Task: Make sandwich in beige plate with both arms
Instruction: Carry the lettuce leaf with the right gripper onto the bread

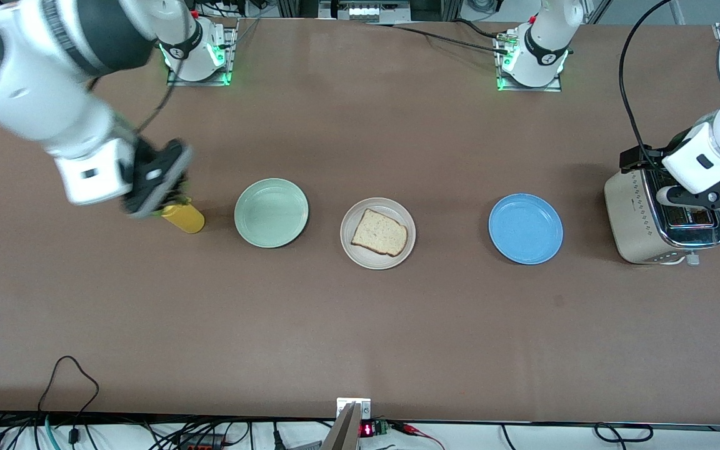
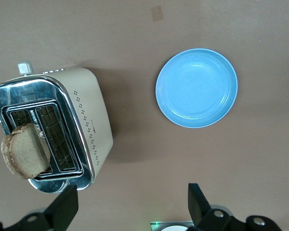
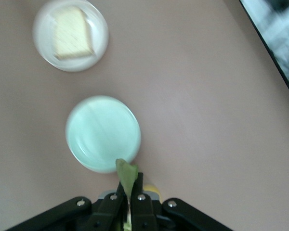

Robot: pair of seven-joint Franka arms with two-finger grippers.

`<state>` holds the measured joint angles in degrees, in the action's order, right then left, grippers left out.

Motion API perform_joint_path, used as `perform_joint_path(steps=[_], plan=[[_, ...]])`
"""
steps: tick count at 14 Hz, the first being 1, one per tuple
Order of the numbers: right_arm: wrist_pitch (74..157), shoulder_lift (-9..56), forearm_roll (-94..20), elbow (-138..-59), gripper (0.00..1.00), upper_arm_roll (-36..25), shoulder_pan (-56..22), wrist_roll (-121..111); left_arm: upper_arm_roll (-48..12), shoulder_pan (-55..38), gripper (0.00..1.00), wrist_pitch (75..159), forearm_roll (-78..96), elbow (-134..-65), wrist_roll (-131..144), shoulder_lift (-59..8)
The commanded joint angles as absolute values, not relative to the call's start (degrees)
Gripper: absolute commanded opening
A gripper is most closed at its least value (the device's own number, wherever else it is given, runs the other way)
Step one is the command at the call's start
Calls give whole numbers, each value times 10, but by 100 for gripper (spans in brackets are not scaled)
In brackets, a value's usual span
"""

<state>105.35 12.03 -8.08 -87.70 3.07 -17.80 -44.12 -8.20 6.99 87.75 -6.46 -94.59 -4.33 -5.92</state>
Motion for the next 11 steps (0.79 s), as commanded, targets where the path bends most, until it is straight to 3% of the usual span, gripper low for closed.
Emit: perform_joint_path(steps=[1,6,11], plan=[[1089,180,-142,-825,0,23,-236,-440,-83,72,100,870,-59,-935,-52,-62],[1225,264,-147,-820,0,22,-335,-396,-83,73,100,870,-59,-935,-52,-62],[1377,357,-147,-820,0,23,-371,-369,-83,73,100,870,-59,-934,-52,-62]])
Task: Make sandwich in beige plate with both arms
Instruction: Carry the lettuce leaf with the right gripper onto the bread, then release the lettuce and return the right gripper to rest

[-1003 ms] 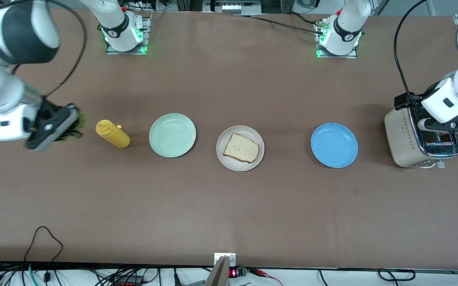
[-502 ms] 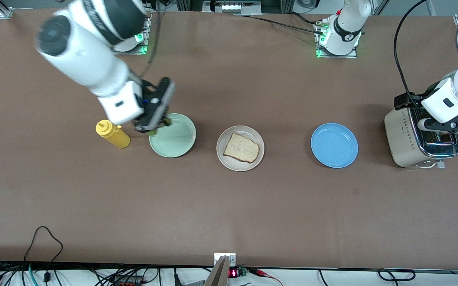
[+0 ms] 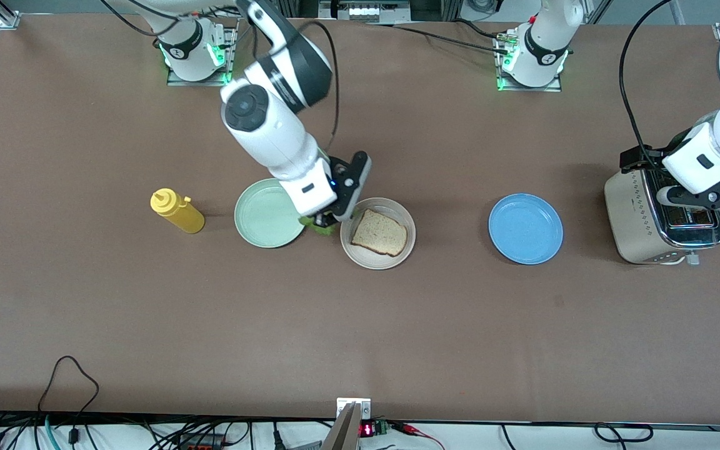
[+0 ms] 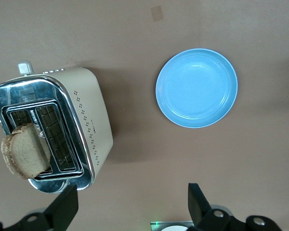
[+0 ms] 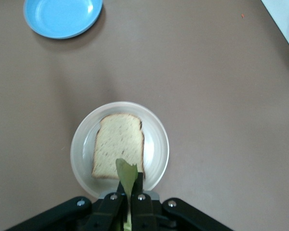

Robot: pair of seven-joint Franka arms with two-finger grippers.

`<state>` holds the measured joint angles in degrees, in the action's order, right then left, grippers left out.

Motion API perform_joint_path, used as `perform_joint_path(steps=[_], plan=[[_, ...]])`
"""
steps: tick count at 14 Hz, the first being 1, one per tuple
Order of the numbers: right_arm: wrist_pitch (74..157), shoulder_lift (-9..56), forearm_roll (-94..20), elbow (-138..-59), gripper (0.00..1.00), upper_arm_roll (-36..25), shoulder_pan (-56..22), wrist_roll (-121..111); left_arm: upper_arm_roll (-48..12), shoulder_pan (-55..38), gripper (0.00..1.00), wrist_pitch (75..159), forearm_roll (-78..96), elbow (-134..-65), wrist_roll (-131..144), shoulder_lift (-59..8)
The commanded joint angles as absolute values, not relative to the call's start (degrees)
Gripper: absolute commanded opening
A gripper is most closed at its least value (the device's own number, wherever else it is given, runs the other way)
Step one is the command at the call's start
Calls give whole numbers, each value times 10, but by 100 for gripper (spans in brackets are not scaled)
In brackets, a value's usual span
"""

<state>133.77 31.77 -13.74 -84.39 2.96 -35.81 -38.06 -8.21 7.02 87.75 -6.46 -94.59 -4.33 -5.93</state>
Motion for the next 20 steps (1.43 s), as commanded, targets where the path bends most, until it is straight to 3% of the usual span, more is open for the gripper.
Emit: perform_joint_path(steps=[1,4,9,10,11,12,16,20], plan=[[1416,378,-147,-819,0,23,-380,-362,-83,73,100,868,-59,-935,-52,-62],[1512,427,-147,-819,0,23,-399,-347,-83,73,100,870,-59,-934,-53,-62],[1586,475,-146,-806,0,23,-420,-302,-83,73,100,869,-59,-934,-52,-62],[1589,478,-147,-807,6,23,-423,-298,-83,73,100,869,-59,-934,-52,-62],[1589,477,-148,-807,47,23,-423,-284,-83,73,100,871,-60,-934,-57,-62],[1588,474,-147,-807,99,22,-422,-265,-83,72,100,872,-61,-933,-61,-62],[1543,450,-149,-805,100,21,-414,-253,-83,72,100,872,-59,-934,-60,-62],[1368,361,-192,-805,100,18,-359,-253,-83,79,100,874,-60,-934,-61,-64]])
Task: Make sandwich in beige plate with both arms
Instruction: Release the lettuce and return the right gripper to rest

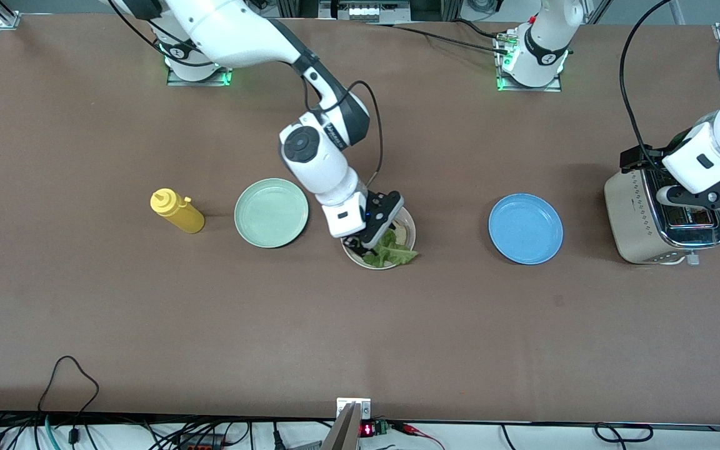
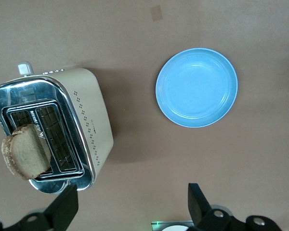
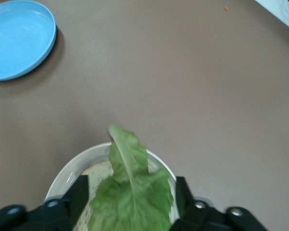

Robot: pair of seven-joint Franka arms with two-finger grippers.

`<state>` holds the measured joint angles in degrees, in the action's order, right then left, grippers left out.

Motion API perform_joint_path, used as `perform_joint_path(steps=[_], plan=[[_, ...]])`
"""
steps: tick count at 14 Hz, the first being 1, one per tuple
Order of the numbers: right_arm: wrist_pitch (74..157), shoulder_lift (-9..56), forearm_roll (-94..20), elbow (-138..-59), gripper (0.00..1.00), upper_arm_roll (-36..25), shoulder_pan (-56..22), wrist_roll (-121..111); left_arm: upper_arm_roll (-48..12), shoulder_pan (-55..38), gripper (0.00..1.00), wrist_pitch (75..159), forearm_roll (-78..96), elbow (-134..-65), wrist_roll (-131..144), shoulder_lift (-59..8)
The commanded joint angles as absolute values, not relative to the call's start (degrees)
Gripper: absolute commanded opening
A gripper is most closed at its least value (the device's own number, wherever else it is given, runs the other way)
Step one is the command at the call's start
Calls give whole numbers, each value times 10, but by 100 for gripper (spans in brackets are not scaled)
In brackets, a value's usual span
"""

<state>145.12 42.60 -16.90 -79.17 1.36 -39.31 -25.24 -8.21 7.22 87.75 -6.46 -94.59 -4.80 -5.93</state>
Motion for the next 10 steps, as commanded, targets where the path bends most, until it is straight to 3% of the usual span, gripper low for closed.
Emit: perform_joint_path(steps=[1,6,10], plan=[[1322,340,-197,-805,100,18,-342,-252,-81,79,100,875,-63,-934,-61,-66],[1146,256,-206,-806,100,15,-231,-215,-69,133,100,902,-83,-934,-103,-68],[1074,226,-157,-806,100,-20,-178,-210,-69,215,100,935,-109,-937,-197,-97]])
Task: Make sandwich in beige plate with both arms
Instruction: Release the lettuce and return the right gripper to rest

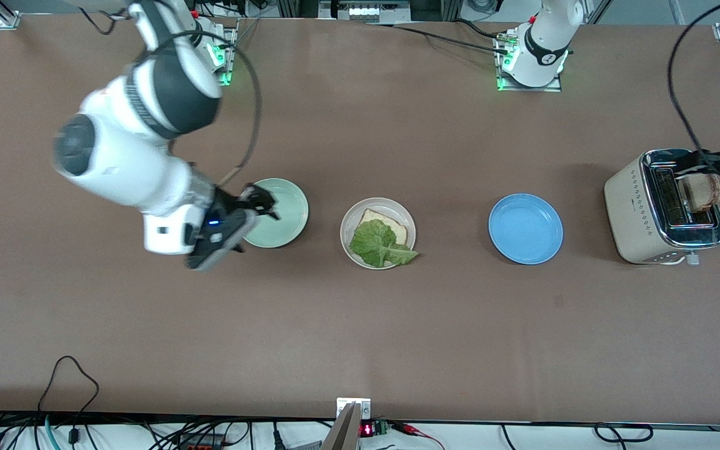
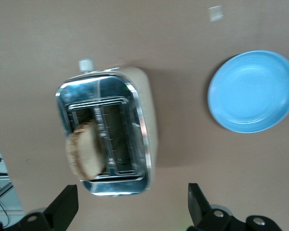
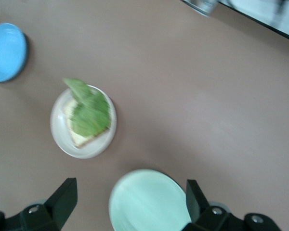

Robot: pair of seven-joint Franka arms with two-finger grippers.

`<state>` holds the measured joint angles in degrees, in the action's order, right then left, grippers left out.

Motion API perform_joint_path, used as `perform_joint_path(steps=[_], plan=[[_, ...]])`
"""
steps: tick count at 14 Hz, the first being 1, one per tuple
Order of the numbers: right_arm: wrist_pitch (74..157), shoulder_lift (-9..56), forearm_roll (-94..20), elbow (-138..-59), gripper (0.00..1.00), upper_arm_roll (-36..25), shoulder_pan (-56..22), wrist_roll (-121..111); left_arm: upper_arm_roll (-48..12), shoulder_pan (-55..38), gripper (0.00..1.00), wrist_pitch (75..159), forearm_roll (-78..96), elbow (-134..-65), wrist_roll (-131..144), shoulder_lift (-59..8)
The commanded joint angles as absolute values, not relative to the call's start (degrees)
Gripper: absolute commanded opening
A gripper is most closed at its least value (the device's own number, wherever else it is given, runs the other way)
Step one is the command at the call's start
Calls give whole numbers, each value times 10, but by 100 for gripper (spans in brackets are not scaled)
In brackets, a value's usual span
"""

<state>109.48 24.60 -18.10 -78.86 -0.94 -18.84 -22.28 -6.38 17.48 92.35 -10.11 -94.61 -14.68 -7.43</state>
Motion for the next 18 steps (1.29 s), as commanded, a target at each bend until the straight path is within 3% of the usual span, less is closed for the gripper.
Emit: perform_joint_path(steps=[1,5,9,11,12,15,17,18], plan=[[1057,222,-145,-806,100,-36,-178,-209,-69,232,100,951,-106,-943,-223,-106],[1015,214,-109,-806,100,-104,-179,-205,-70,277,99,976,-104,-974,-264,-126],[958,195,-107,-806,100,-179,-181,-204,-75,339,94,1089,-103,-1064,-322,-126],[929,182,-107,-806,100,-192,-182,-179,-76,343,71,1112,-102,-1084,-322,-126],[910,170,-104,-809,100,-196,-182,-155,-76,342,52,1112,-102,-1085,-322,-127],[890,137,-76,-811,100,-184,-163,-114,-77,340,27,1114,-81,-1079,-322,-132],[875,116,-57,-812,100,-124,-108,-84,-77,340,1,1113,-74,-1082,-323,-134],[874,105,-24,-813,100,-82,-80,-77,-77,340,1,1113,-73,-1080,-323,-134]])
